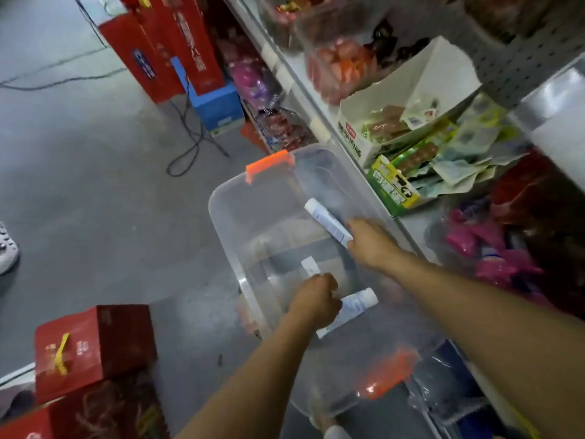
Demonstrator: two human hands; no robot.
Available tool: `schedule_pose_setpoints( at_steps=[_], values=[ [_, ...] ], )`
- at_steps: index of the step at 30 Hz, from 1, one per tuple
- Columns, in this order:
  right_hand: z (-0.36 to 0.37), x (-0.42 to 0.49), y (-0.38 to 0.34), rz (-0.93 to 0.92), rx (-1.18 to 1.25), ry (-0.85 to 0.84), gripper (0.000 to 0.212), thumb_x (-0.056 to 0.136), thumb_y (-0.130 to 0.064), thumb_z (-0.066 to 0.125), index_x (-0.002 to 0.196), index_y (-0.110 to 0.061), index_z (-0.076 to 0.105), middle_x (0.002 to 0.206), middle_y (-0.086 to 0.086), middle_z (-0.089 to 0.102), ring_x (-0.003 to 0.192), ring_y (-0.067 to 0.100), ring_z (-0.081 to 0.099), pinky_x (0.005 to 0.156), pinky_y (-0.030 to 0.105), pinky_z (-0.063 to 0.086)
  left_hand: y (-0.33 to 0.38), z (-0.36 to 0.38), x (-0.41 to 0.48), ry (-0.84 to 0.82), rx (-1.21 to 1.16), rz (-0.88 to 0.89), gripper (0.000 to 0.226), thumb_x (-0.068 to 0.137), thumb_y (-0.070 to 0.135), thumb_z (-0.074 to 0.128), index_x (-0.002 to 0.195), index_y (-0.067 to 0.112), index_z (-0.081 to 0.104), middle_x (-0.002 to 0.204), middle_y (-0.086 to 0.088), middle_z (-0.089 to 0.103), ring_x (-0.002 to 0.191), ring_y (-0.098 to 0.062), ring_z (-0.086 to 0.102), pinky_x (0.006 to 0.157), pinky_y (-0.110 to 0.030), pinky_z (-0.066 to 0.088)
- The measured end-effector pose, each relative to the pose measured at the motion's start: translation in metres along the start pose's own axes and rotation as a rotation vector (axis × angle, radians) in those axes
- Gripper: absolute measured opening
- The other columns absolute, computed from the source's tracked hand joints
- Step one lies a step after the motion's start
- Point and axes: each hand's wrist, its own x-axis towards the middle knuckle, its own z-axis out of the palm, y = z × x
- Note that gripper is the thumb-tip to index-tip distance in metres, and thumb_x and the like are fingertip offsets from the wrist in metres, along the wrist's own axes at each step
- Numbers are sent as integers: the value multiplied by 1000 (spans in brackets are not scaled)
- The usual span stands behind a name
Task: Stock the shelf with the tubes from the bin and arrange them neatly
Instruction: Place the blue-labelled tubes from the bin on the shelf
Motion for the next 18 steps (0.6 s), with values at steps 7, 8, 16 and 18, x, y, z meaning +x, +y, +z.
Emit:
schedule_pose_setpoints(
  at_steps=[7, 8, 16, 18],
  values=[
    [55, 70, -17, -5, -169, 38, 33, 94, -1, 39, 126, 7, 39, 124, 26, 48, 109, 41, 57, 86, 44, 48, -4, 69, 66, 23, 248, 79, 60, 85, 38, 66, 134, 12, 41, 130, -10, 46, 117, -31, 46, 92, -43, 40],
    [62, 77, -20, 25, -201, 39, 37, 94, -1, 38, 130, 8, 35, 127, 27, 46, 109, 41, 59, 86, 45, 48, -5, 75, 73, 33, 303, 111, 64, 84, 39, 67, 135, 13, 40, 131, -10, 46, 117, -30, 46, 91, -42, 40],
    [77, 90, -11, 156, -325, -97, 34, 98, -7, 40, 130, -2, 47, 130, 13, 57, 121, 32, 57, 93, 40, 47, -4, 83, 84, -57, 319, 133, 44, 87, 19, 65, 127, 8, 53, 127, -15, 54, 116, -33, 55, 93, -40, 46],
    [69, 82, -12, 173, -267, -105, 33, 95, -11, 49, 127, -5, 54, 128, 12, 59, 119, 32, 58, 91, 39, 49, -12, 71, 80, -33, 186, 19, 44, 87, 27, 66, 125, 8, 56, 128, -15, 55, 116, -34, 56, 93, -39, 46]
  ],
)
